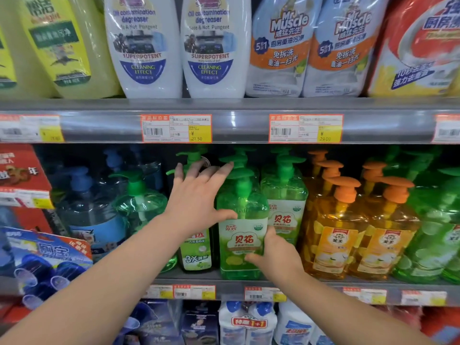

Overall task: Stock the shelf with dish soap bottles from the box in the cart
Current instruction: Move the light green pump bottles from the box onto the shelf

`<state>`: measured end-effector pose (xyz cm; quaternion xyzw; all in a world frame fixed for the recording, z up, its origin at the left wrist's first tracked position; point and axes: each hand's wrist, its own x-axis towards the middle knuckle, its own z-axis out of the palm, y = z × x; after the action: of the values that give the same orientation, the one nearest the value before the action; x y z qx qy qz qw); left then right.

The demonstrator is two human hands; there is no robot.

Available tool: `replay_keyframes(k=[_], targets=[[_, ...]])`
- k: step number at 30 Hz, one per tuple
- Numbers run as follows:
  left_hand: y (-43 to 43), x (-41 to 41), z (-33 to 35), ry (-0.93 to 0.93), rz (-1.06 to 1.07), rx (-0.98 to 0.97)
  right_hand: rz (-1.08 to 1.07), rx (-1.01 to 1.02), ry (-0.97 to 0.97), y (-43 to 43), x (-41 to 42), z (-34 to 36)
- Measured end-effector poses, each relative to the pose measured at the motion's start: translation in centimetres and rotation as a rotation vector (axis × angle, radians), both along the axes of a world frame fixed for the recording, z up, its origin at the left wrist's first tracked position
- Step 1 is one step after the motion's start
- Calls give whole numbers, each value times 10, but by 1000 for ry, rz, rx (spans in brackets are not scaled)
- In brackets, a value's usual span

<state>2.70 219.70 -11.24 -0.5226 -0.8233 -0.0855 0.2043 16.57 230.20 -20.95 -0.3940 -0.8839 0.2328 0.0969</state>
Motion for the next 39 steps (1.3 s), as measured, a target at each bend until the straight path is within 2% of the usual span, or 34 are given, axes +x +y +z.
replay_keyframes(k=[9, 16, 24, 33, 35, 39], targets=[[2, -8, -5, 18, -1, -34, -44, 54, 56, -4, -11, -8], [-1, -11, -10, 103, 6, -68, -83, 54, 59, 0, -22, -8], [0, -15, -14, 114, -1, -86, -95, 87, -37, 3, -28, 1], [0, -15, -14, 134, 2, -85, 9, 119, -181, 8, -16, 18], [-1, -10, -14, 148, 14, -60, 27, 172, -204, 9, -10, 23], [-7, 1, -27, 307, 16, 103, 89, 297, -159, 5, 5, 27]])
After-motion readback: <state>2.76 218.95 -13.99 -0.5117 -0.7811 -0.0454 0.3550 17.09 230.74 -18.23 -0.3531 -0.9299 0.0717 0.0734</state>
